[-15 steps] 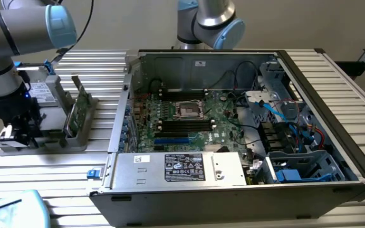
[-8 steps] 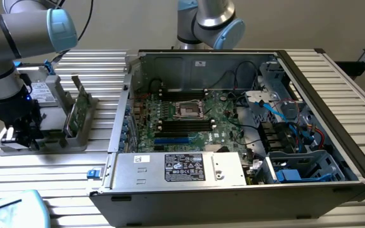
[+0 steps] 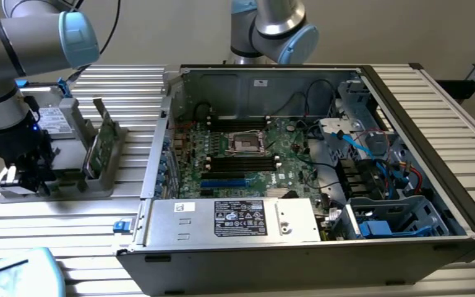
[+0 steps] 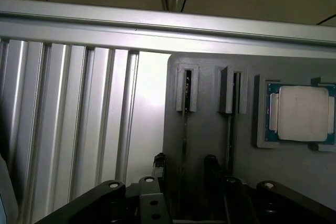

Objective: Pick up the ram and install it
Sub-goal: 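Pick up the ram and move it above insertion slot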

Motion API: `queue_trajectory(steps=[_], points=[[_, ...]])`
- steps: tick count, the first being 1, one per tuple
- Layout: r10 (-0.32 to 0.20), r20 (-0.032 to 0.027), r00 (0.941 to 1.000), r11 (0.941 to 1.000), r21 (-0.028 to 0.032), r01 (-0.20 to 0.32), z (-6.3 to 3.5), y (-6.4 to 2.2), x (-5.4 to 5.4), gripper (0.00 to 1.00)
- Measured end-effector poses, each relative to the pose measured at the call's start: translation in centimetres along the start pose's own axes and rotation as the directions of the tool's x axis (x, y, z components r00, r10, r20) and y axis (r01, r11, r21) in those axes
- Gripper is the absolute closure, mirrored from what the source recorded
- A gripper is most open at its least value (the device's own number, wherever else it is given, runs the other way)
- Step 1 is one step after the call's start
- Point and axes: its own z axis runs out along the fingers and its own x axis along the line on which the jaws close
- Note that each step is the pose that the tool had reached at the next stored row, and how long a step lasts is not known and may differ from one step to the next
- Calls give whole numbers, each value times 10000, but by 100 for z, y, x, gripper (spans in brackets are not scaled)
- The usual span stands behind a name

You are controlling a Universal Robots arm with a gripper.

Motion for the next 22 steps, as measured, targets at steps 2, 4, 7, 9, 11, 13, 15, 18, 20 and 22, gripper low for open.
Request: queue_trajectory(steps=[2, 4, 7, 9, 11, 13, 15, 18, 20, 22], points=[[0, 0, 10000, 10000, 0, 0, 1, 0, 0, 57], [0, 1, 10000, 10000, 0, 0, 9, 0, -1, 57], [1, -1, 10000, 10000, -2, -1, 11, 0, -1, 57], [1, -1, 10000, 10000, -2, -1, 12, 0, -1, 57], [1, 0, 10000, 10000, -1, -1, 13, 0, -1, 57], [1, 0, 10000, 10000, -1, -1, 13, 0, -1, 57], [1, 0, 10000, 10000, -1, -1, 14, 0, -1, 57], [1, 0, 10000, 10000, -1, -1, 14, 0, -1, 66], [1, 0, 10000, 10000, -1, -1, 14, 0, -1, 72], [1, -1, 10000, 10000, -1, -1, 14, 0, -1, 78]])
